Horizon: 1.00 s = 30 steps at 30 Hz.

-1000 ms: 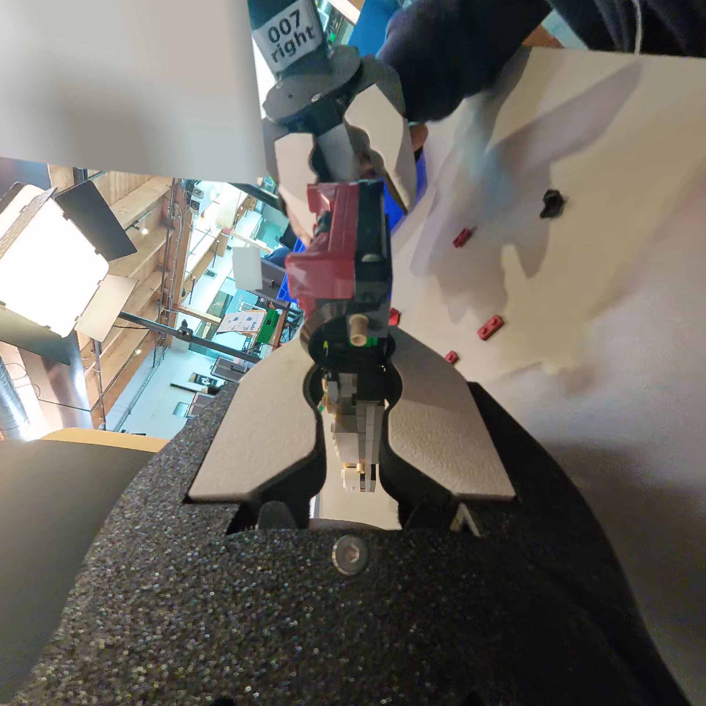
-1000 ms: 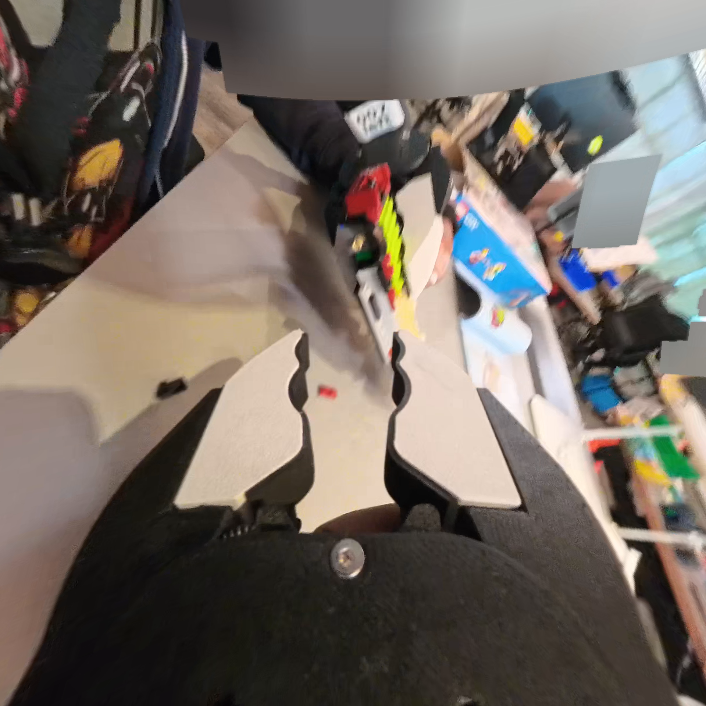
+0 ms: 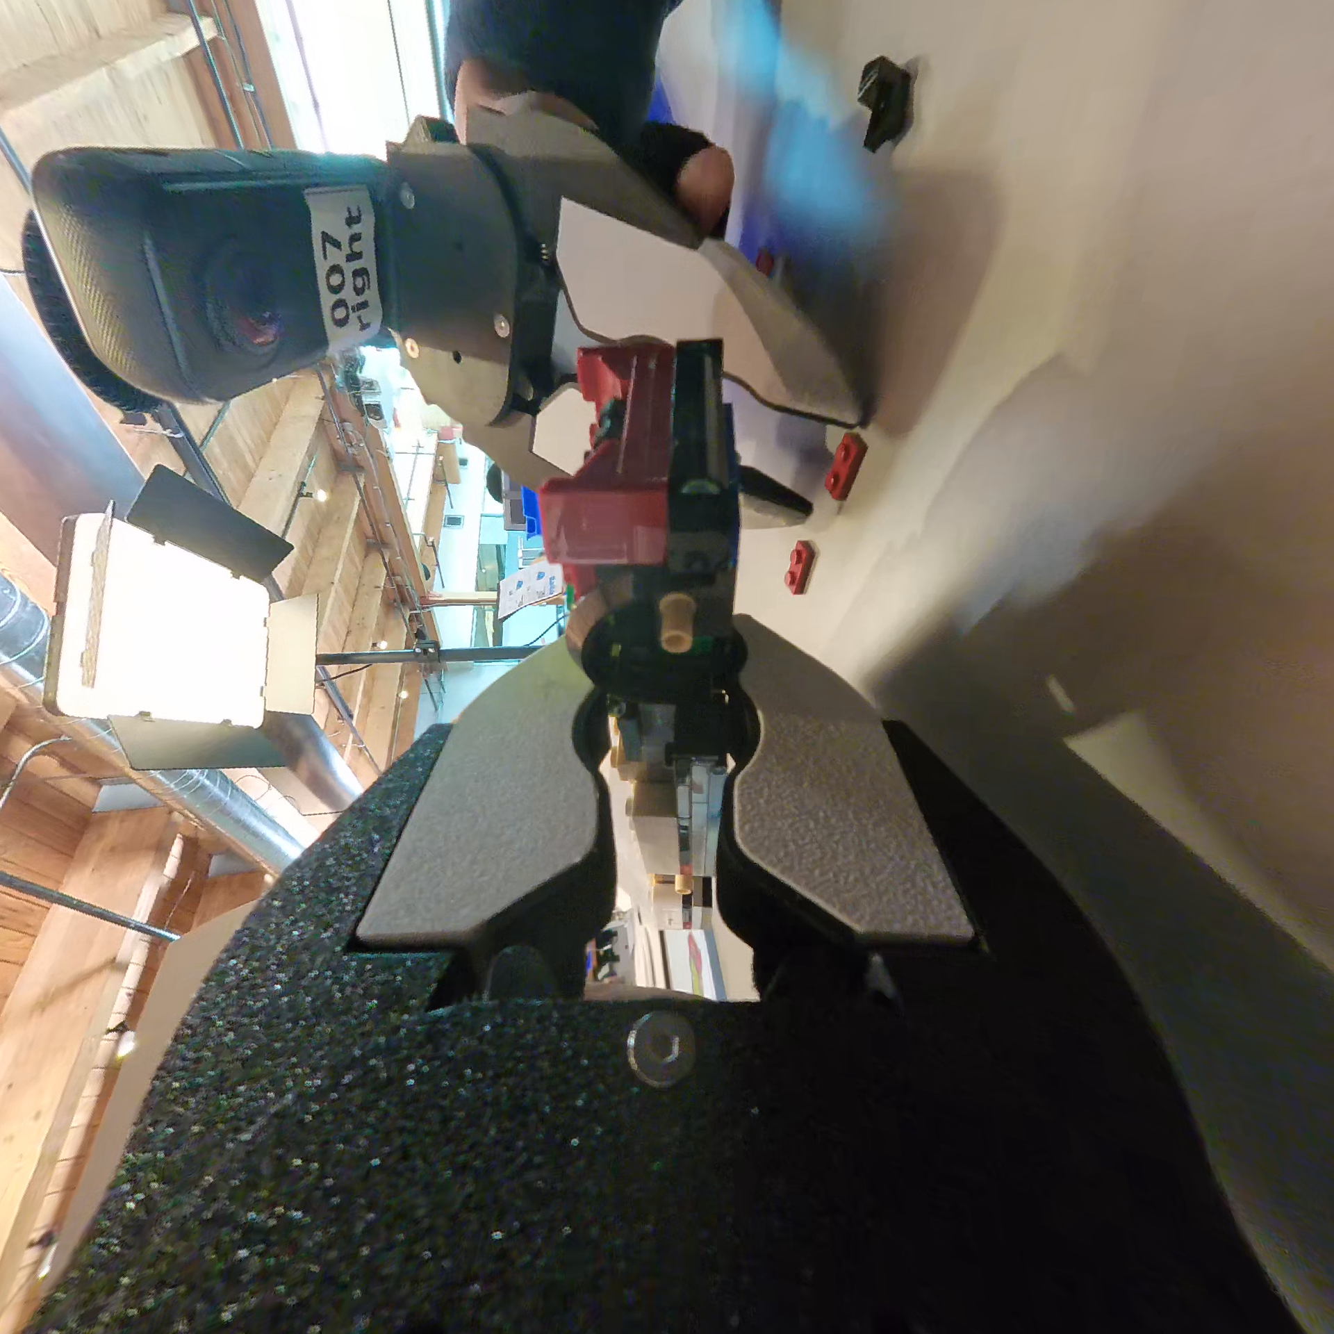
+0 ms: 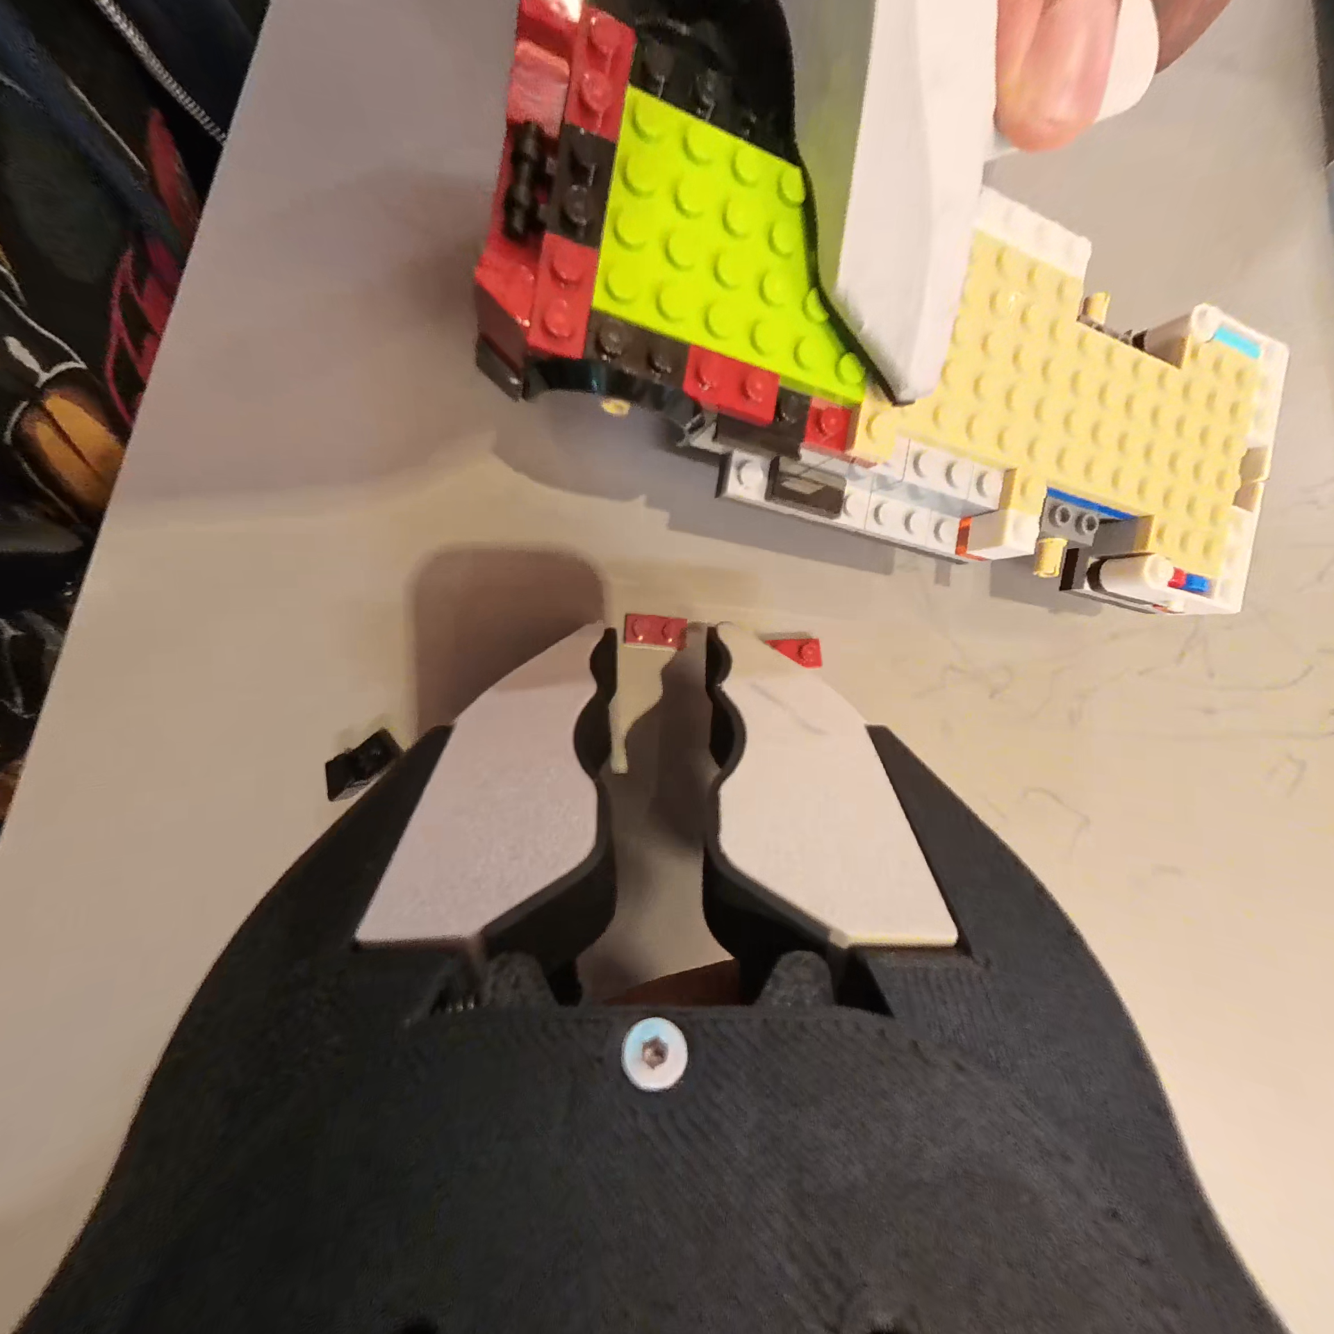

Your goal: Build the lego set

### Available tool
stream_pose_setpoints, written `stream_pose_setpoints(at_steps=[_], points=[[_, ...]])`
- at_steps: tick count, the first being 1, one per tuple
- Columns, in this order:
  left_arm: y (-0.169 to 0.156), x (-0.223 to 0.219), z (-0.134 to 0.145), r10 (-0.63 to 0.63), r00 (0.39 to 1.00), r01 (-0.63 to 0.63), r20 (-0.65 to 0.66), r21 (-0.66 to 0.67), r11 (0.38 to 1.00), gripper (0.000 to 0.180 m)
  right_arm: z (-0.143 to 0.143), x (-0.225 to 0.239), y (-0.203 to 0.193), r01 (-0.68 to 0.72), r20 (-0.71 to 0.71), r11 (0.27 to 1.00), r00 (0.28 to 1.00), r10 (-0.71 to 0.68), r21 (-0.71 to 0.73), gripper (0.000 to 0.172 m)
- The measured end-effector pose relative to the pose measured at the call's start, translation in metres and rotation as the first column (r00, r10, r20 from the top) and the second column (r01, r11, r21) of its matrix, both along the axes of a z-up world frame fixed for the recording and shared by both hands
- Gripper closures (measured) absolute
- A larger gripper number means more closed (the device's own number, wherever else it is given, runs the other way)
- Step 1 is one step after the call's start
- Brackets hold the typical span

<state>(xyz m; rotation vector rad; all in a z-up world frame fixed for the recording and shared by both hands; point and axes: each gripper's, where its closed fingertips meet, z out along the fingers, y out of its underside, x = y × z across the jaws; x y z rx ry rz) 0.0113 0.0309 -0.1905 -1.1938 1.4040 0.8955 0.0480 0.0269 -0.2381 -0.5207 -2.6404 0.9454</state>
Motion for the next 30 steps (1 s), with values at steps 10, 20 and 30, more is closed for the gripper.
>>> stream_pose_setpoints(at_steps=[10, 20, 30], points=[[0.005, 0.001, 0.002, 0.017, 0.999, -0.015, -0.040, 0.044, 0.999, 0.153, 0.008, -0.005, 0.005, 0.033, -0.046, 0.999, 0.998, -0.035, -0.030, 0.169], [0.000, -0.015, 0.002, 0.055, 0.998, -0.054, -0.030, 0.030, 0.998, 0.153, 0.009, -0.014, 0.007, 0.074, -0.064, 0.997, 0.995, -0.073, -0.002, 0.153], [-0.002, -0.018, 0.002, 0.072, 0.997, -0.070, -0.039, 0.043, 0.997, 0.153, -0.001, -0.023, -0.005, 0.127, 0.004, 0.991, 0.992, -0.127, 0.037, 0.156]])
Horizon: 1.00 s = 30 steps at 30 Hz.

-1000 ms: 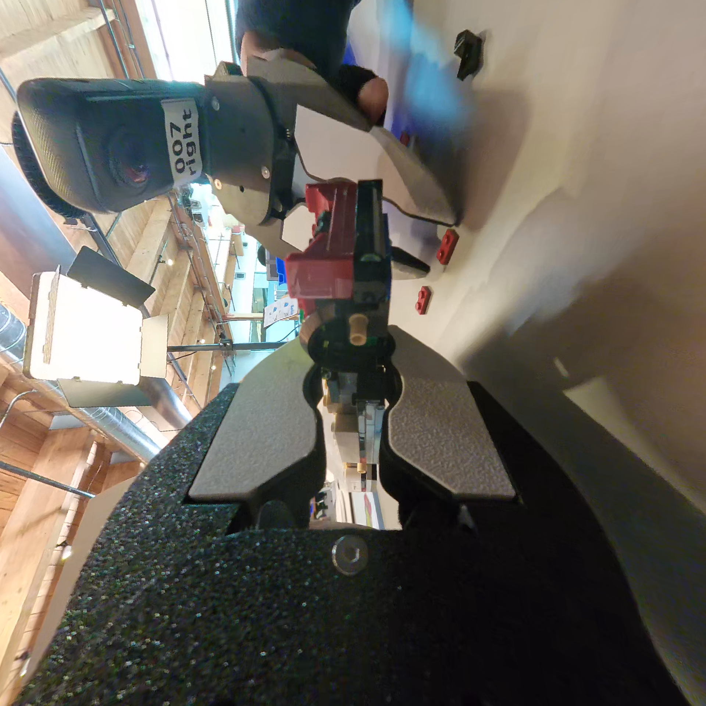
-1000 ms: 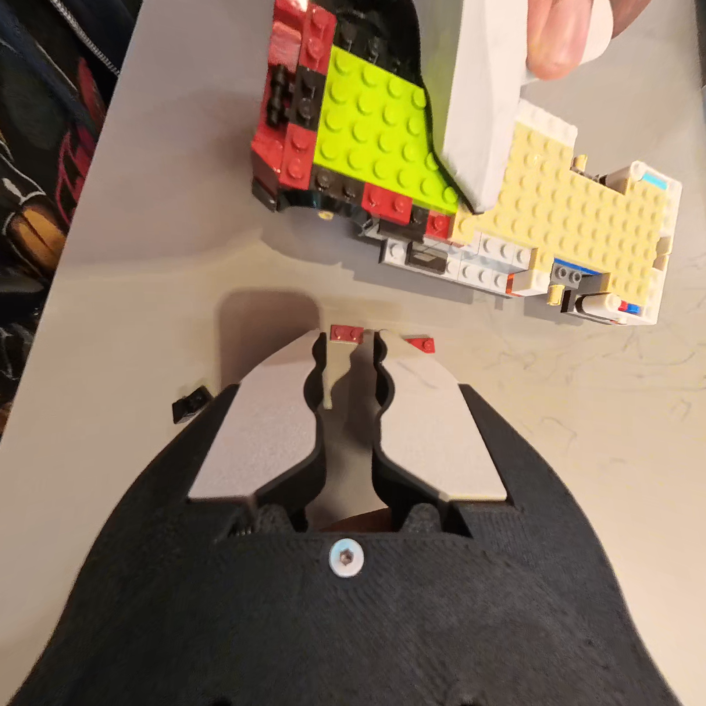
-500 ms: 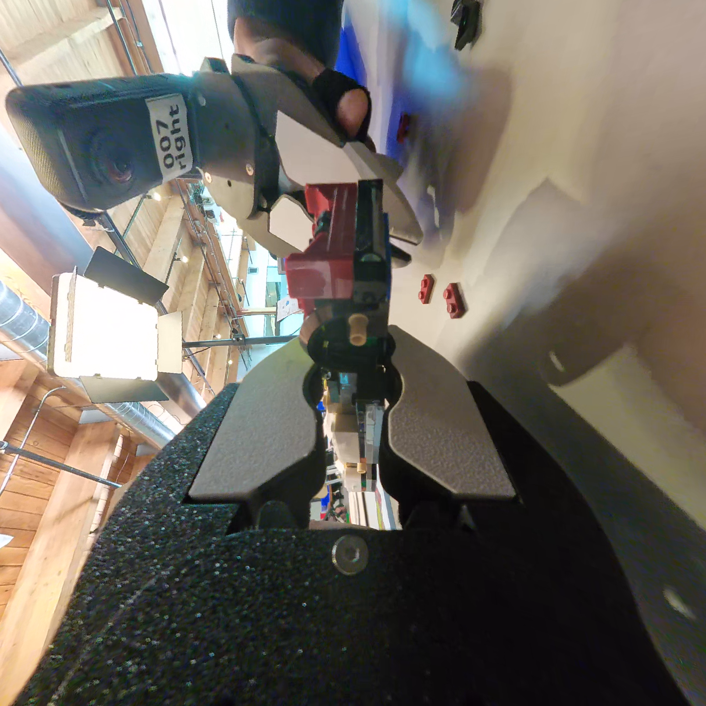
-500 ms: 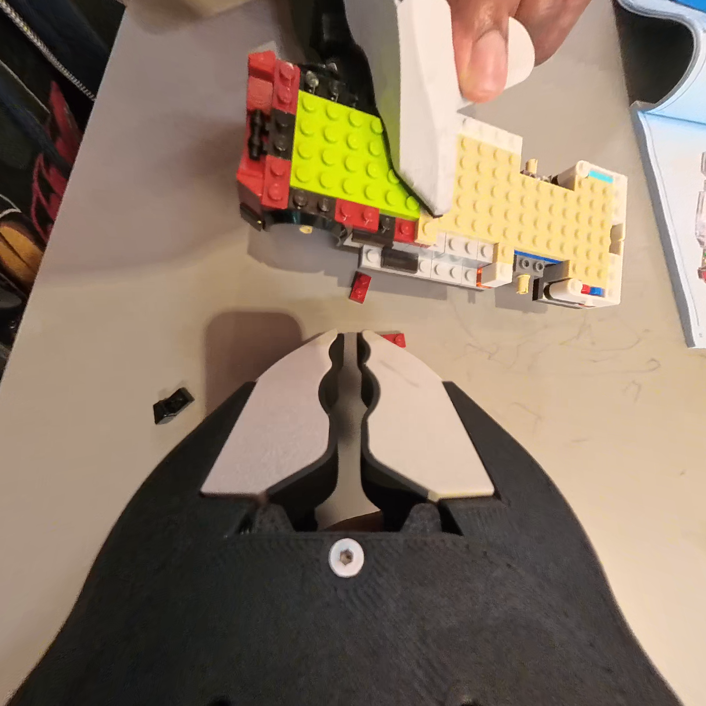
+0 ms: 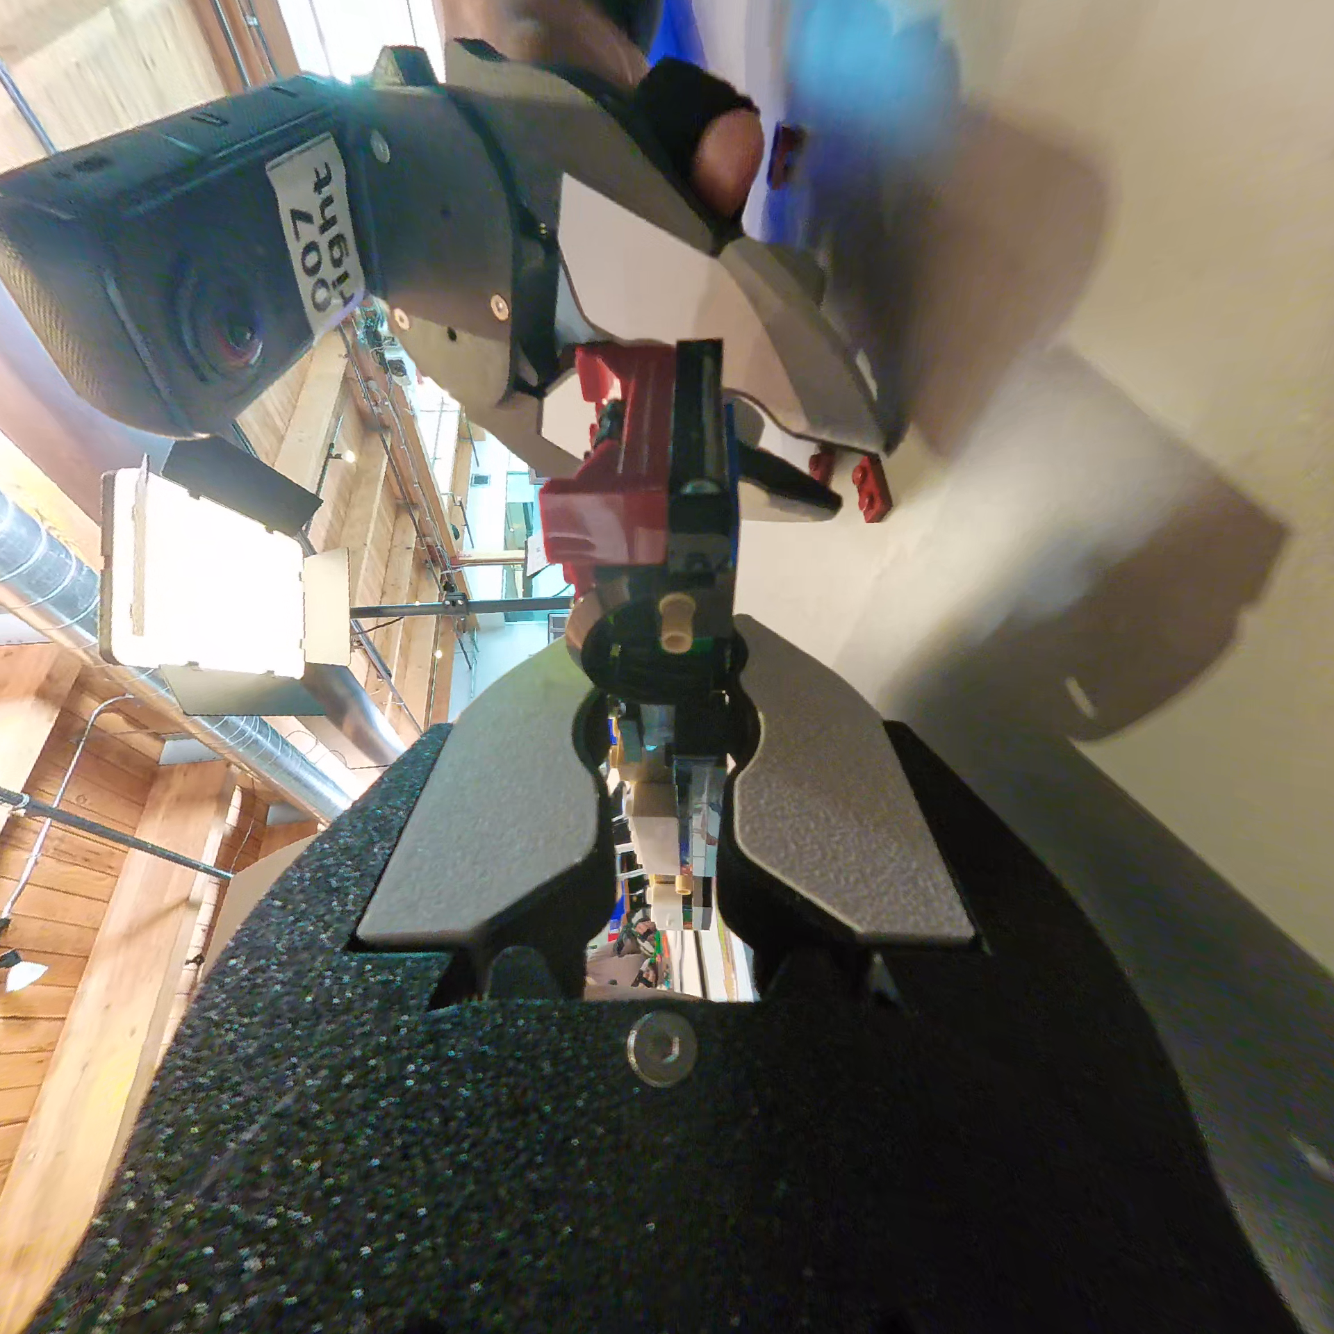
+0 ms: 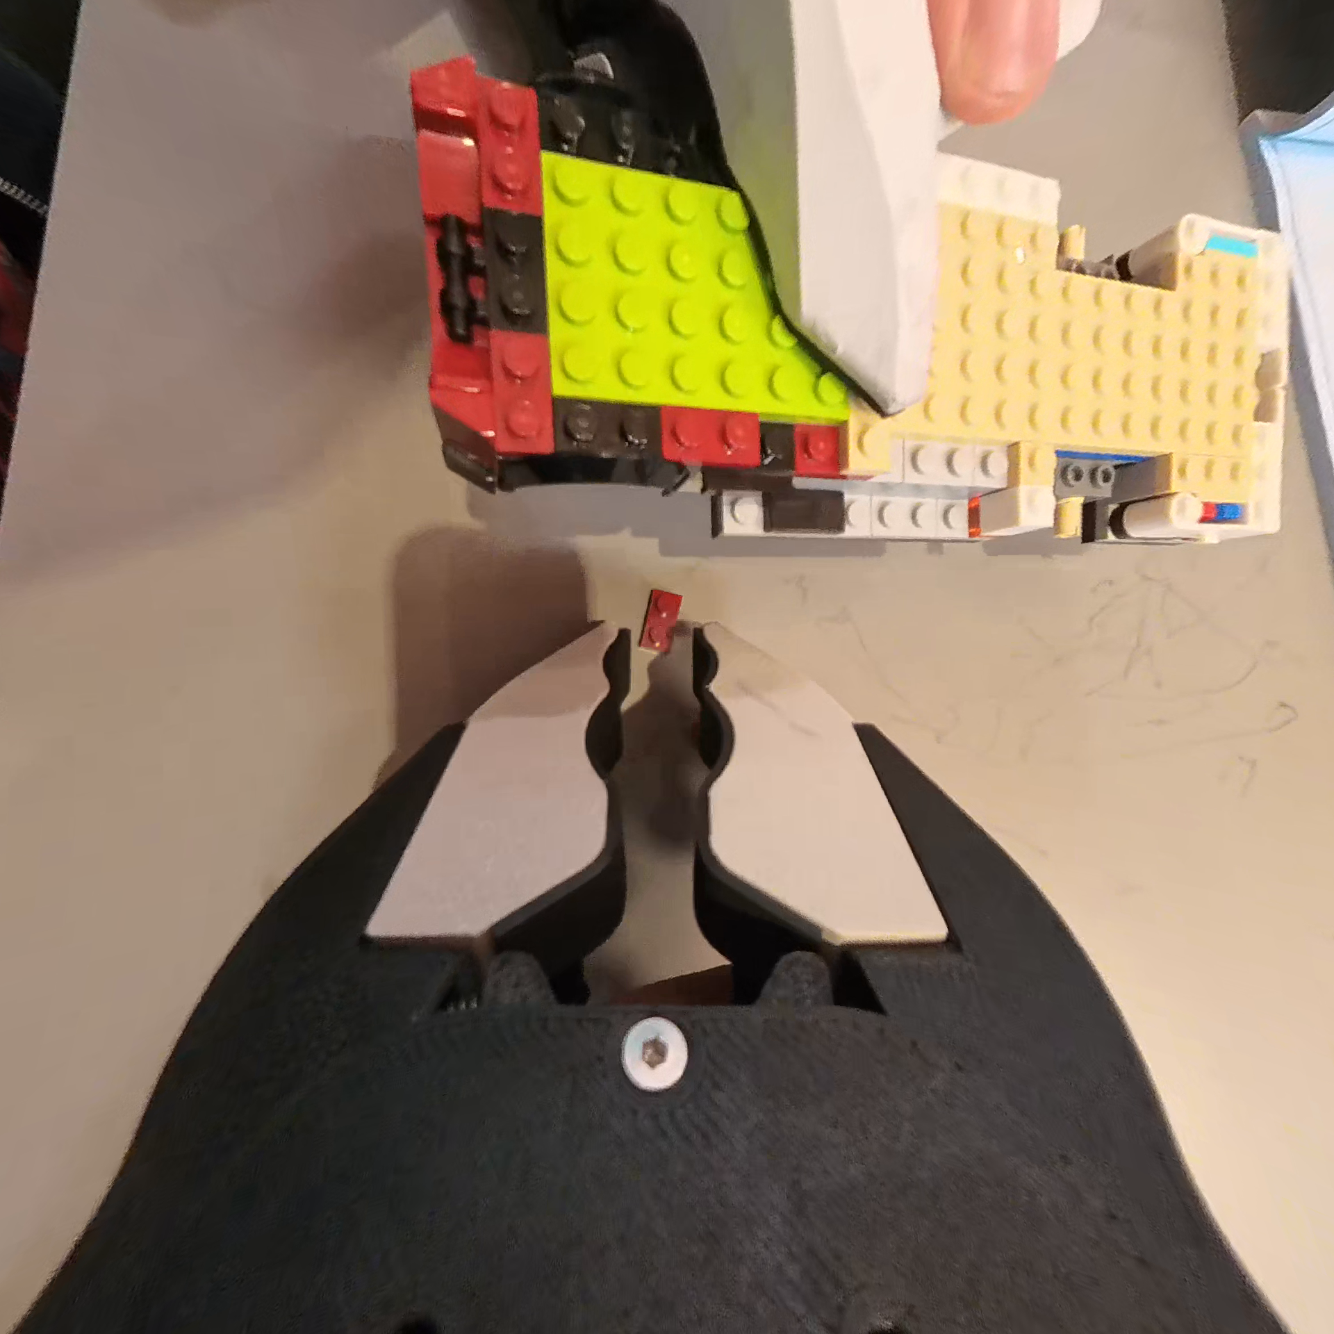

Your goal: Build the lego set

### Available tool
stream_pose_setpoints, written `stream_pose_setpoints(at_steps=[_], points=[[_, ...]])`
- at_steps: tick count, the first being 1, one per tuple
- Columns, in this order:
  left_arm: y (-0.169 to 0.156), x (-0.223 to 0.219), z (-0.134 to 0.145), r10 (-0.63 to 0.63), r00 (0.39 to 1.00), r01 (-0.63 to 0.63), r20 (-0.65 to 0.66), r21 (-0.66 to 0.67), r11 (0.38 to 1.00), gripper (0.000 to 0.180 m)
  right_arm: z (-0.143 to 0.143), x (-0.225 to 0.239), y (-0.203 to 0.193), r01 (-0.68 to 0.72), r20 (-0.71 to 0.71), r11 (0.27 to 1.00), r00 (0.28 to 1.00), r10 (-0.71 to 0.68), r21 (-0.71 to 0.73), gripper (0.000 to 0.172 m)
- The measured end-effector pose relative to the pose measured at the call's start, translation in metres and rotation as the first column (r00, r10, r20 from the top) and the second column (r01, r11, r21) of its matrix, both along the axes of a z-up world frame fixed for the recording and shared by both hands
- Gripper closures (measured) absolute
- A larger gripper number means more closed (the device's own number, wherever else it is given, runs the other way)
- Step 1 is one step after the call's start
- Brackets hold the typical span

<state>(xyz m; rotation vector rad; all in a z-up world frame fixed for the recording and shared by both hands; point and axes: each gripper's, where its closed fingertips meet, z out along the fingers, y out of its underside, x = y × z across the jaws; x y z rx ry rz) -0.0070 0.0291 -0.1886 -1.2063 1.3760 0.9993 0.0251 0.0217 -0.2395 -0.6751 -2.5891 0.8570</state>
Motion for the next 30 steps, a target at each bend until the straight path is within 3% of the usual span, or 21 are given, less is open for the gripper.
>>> stream_pose_setpoints(at_steps=[3, 14, 24, 30], points=[[-0.004, 0.002, 0.003, 0.006, 1.000, -0.006, -0.005, 0.005, 1.000, 0.153, -0.001, -0.004, 0.003, 0.037, -0.009, 0.999, 0.999, -0.037, 0.035, 0.165], [-0.011, -0.003, 0.008, 0.040, 0.999, -0.040, 0.005, 0.012, 0.999, 0.153, 0.006, -0.007, 0.006, 0.072, -0.048, 0.997, 0.996, -0.073, -0.015, 0.166], [-0.009, -0.008, 0.017, 0.083, 0.997, -0.083, 0.004, 0.046, 0.995, 0.153, 0.046, -0.020, 0.034, 0.155, -0.100, 0.972, 0.980, -0.174, -0.175, 0.166], [-0.004, -0.016, 0.021, 0.145, 0.989, -0.141, -0.034, 0.089, 0.986, 0.153, 0.087, -0.029, 0.031, 0.178, -0.082, 0.951, 0.975, -0.204, -0.251, 0.166]])
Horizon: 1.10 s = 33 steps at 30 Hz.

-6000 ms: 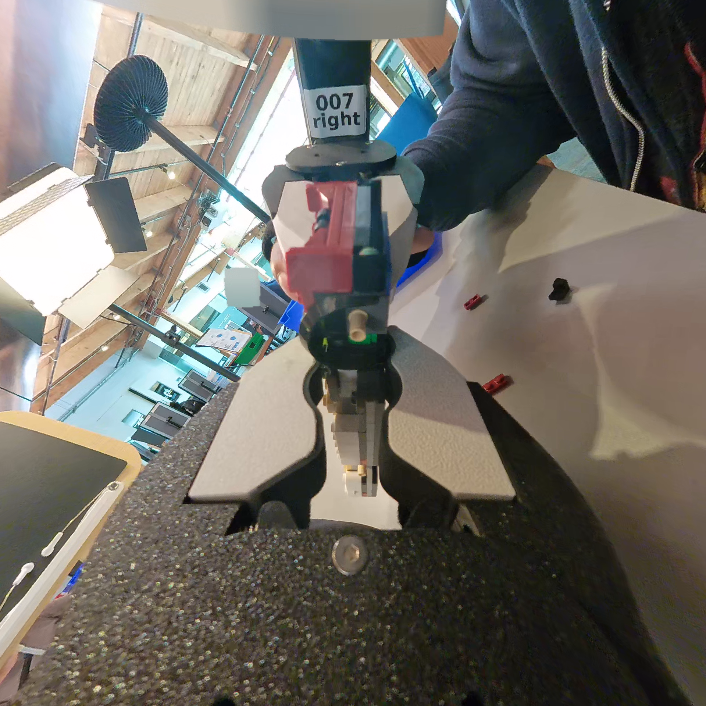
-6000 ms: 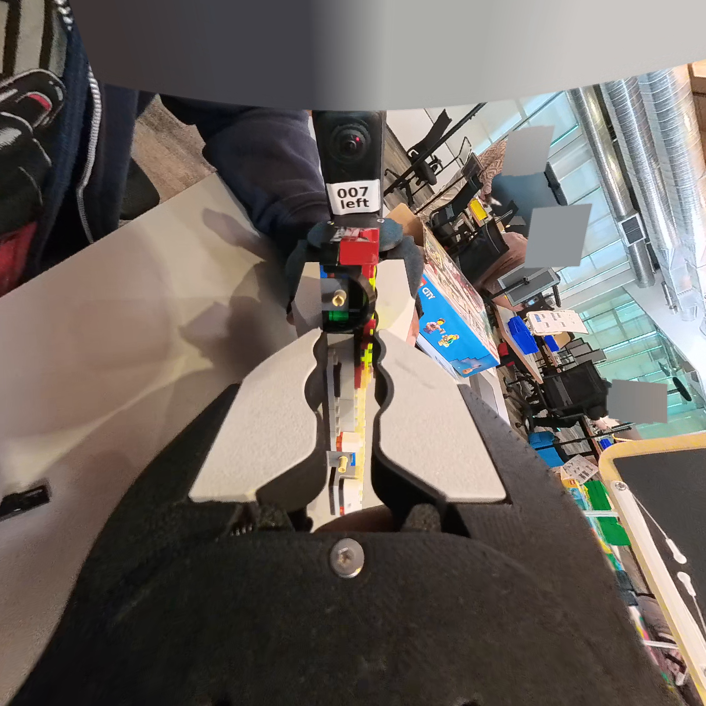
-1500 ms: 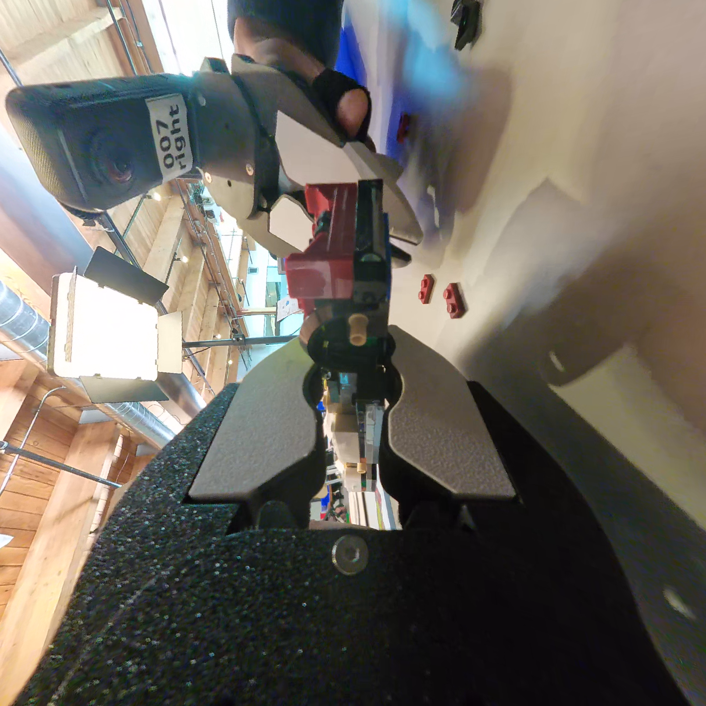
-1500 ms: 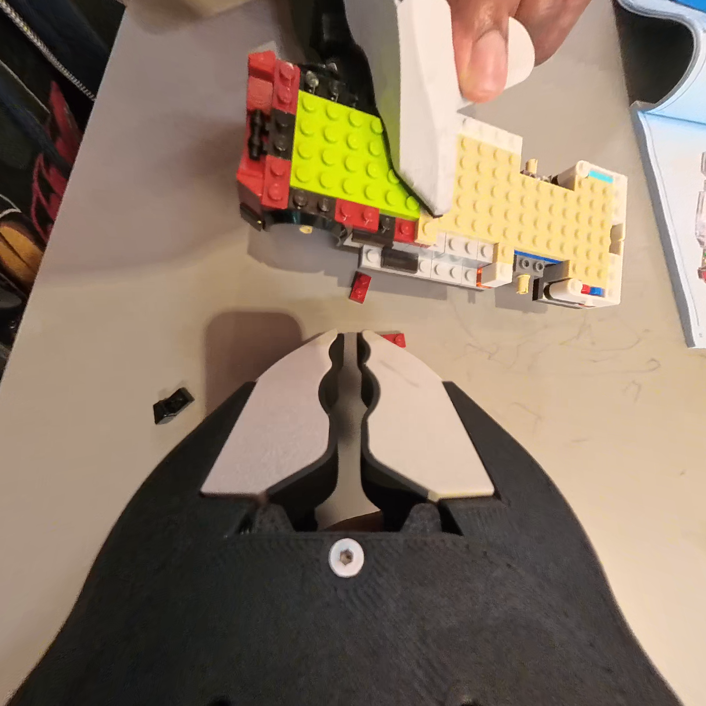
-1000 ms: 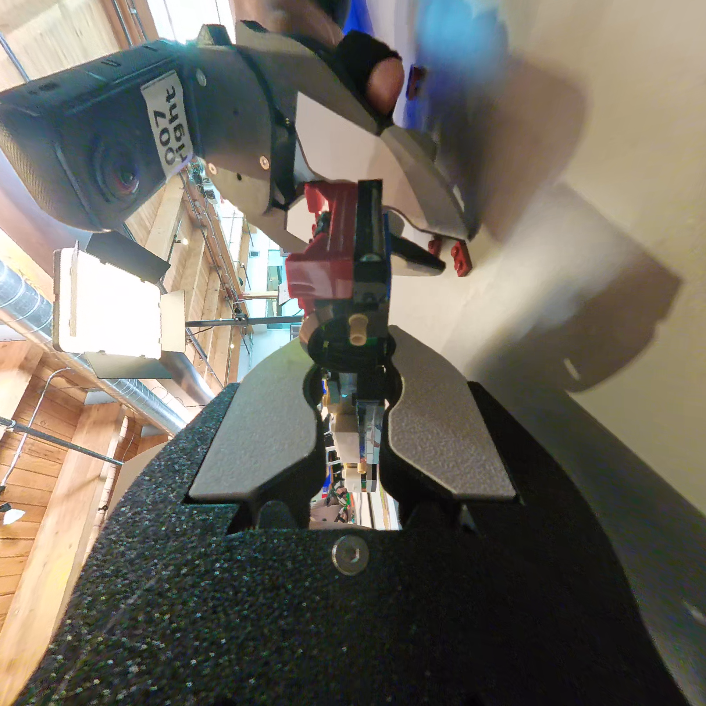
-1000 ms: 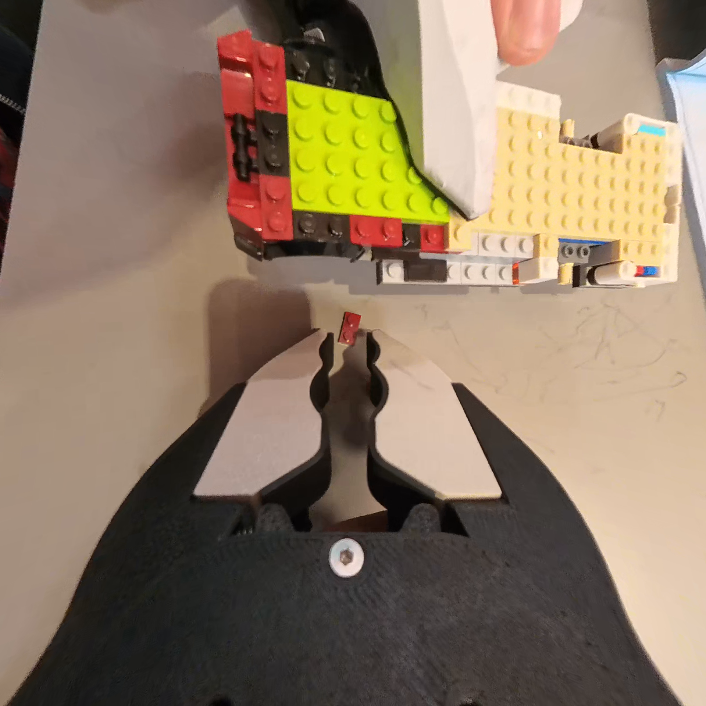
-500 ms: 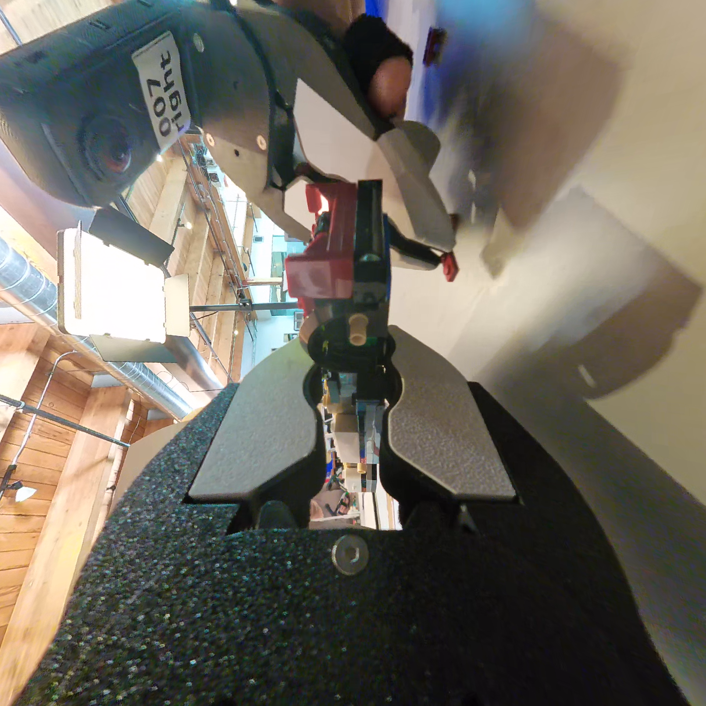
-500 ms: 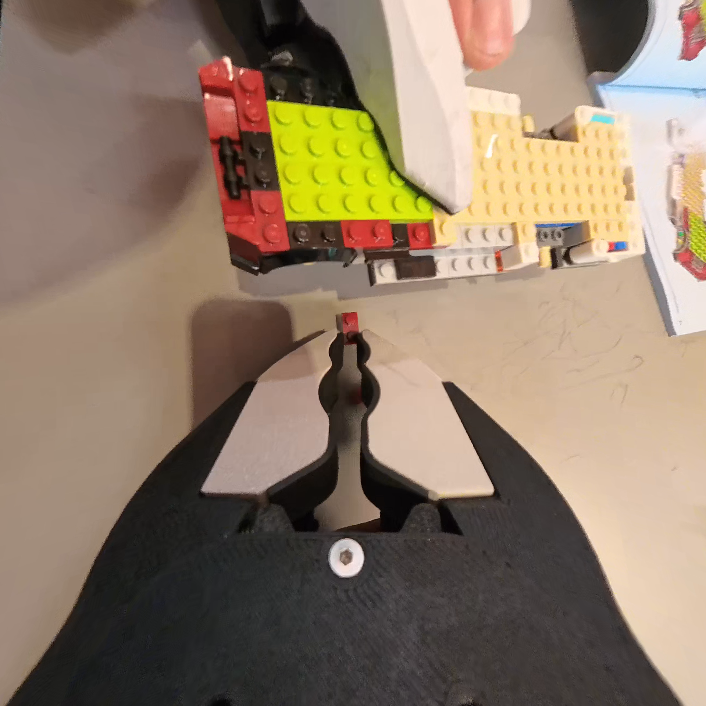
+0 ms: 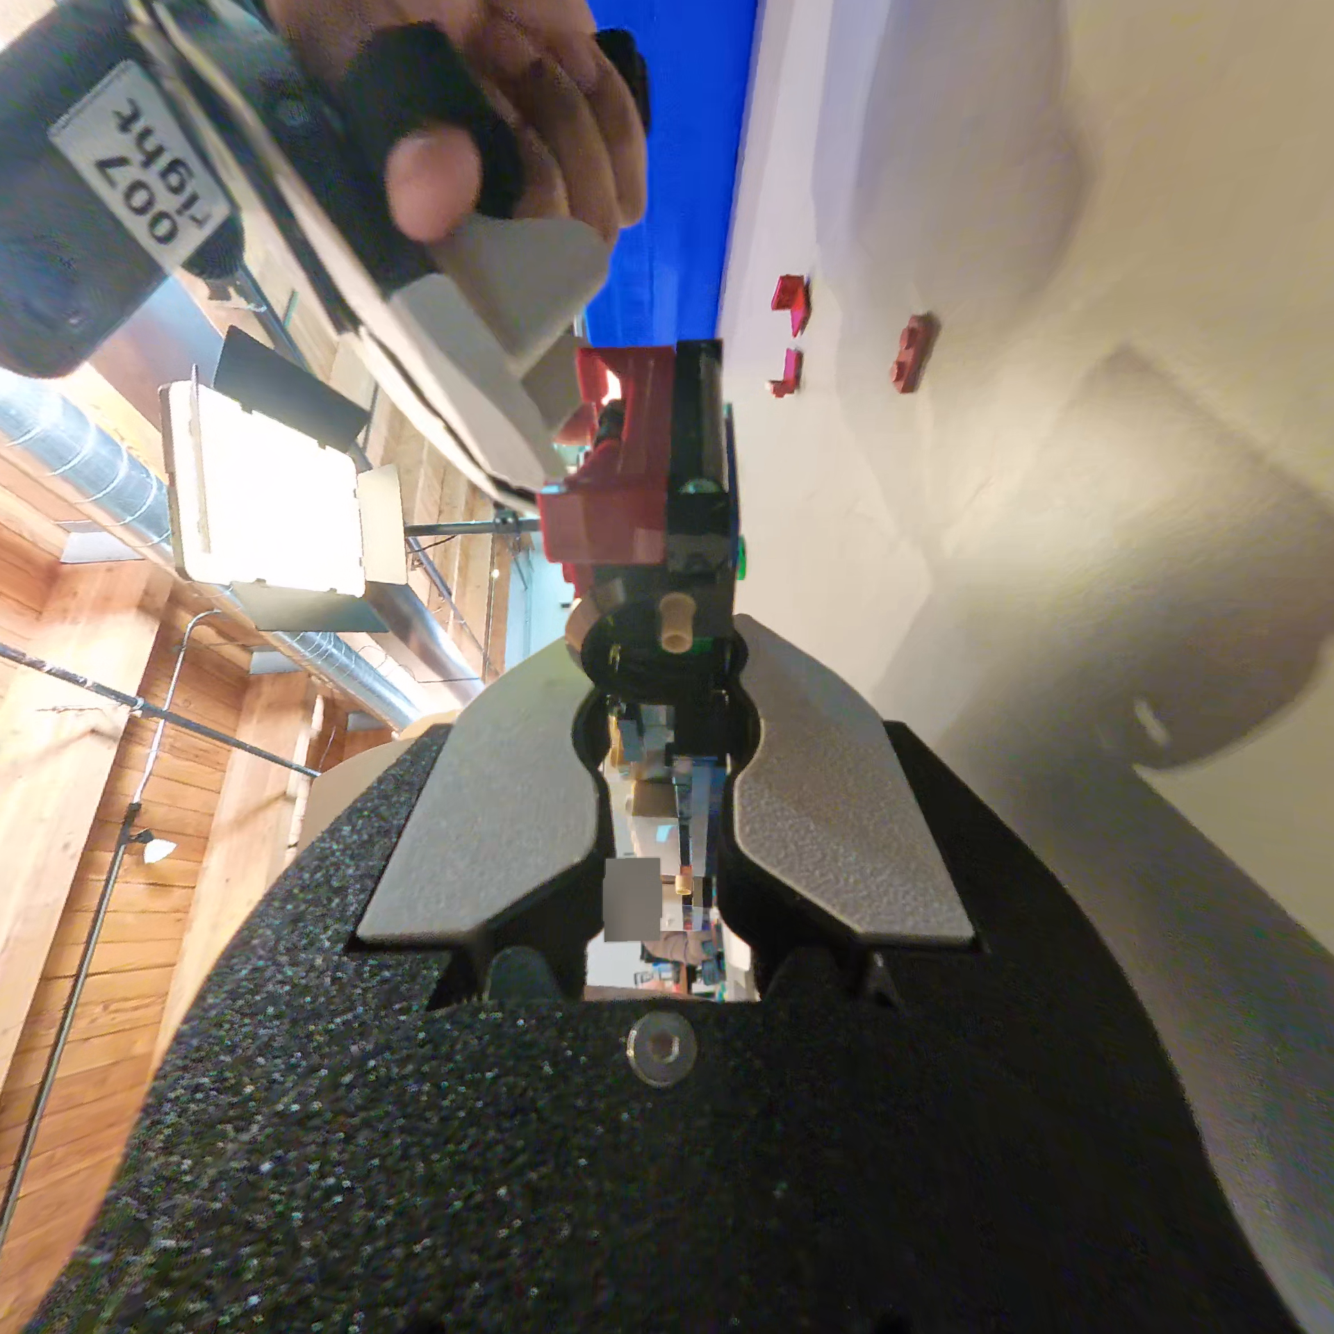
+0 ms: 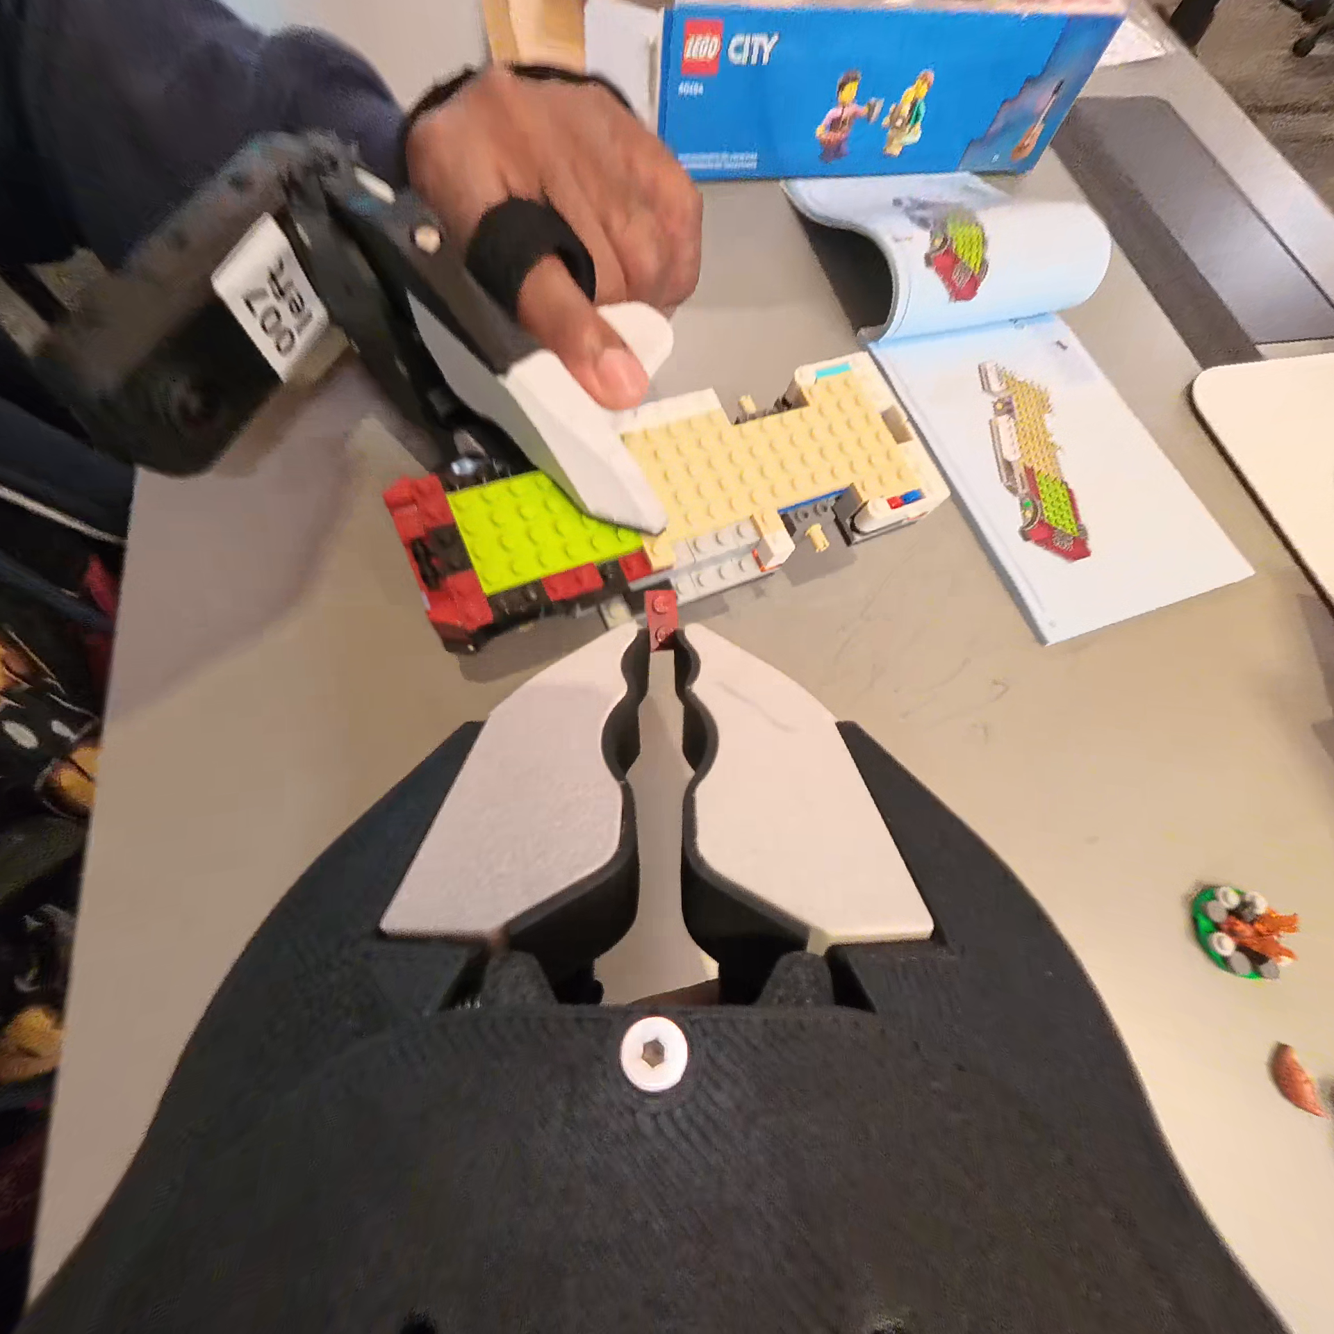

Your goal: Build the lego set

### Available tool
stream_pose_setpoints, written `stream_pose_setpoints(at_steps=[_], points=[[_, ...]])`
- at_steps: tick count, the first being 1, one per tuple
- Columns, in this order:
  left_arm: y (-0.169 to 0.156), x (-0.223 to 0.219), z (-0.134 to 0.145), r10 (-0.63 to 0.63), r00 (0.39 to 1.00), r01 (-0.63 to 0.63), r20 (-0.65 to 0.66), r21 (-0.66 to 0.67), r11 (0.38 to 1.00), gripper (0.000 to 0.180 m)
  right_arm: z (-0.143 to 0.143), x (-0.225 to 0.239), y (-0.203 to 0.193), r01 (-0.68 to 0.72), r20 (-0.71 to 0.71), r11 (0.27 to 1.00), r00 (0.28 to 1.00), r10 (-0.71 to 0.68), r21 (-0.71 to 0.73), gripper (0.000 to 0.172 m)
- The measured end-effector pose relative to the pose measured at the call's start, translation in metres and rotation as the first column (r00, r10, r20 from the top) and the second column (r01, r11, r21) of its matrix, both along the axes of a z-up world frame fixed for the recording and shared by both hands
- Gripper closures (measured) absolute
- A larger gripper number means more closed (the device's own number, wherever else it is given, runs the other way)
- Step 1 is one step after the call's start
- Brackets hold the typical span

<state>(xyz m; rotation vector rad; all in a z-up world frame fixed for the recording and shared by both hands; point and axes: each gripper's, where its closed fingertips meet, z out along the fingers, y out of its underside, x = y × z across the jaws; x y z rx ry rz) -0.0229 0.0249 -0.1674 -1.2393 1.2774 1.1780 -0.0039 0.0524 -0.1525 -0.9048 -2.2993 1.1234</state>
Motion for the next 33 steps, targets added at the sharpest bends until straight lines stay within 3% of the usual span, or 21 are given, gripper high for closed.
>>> stream_pose_setpoints(at_steps=[3, 15, 25, 33], points=[[0.001, -0.002, 0.003, 0.021, 1.000, -0.021, -0.007, 0.017, 1.000, 0.153, 0.013, -0.008, -0.006, -0.001, 0.033, 1.000, 0.999, 0.002, -0.010, 0.166], [0.003, -0.024, 0.020, 0.133, 0.990, -0.128, -0.039, 0.113, 0.985, 0.153, 0.014, -0.029, -0.015, -0.011, 0.140, 0.997, 0.990, 0.000, 0.075, 0.166], [0.006, -0.023, 0.015, 0.132, 0.989, -0.126, -0.059, 0.098, 0.987, 0.153, 0.002, -0.030, -0.014, 0.008, 0.167, 0.988, 0.985, -0.033, 0.152, 0.166], [0.006, -0.022, 0.013, 0.118, 0.991, -0.112, -0.065, 0.091, 0.990, 0.153, 0.001, -0.025, -0.016, -0.015, 0.201, 0.994, 0.980, -0.008, 0.111, 0.166]])
